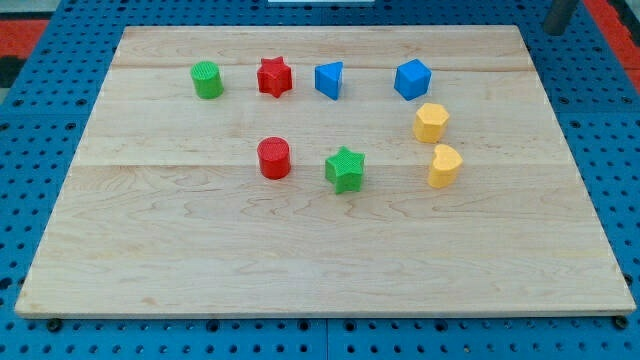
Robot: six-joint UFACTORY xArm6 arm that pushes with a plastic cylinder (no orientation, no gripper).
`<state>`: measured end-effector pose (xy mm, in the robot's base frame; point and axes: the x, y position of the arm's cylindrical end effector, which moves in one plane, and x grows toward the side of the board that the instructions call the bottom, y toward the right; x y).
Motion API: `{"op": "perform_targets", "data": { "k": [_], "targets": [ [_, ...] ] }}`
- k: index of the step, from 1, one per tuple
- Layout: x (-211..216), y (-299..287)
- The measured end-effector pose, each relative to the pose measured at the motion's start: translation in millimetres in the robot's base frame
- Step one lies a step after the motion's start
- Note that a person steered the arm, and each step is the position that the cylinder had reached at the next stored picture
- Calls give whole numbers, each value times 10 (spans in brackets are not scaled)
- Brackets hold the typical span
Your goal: Place blue cube beside yellow hexagon
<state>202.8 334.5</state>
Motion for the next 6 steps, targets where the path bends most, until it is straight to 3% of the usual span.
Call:
{"op": "perform_targets", "data": {
  "k": [6],
  "targets": [
    [-115, -25]
  ]
}}
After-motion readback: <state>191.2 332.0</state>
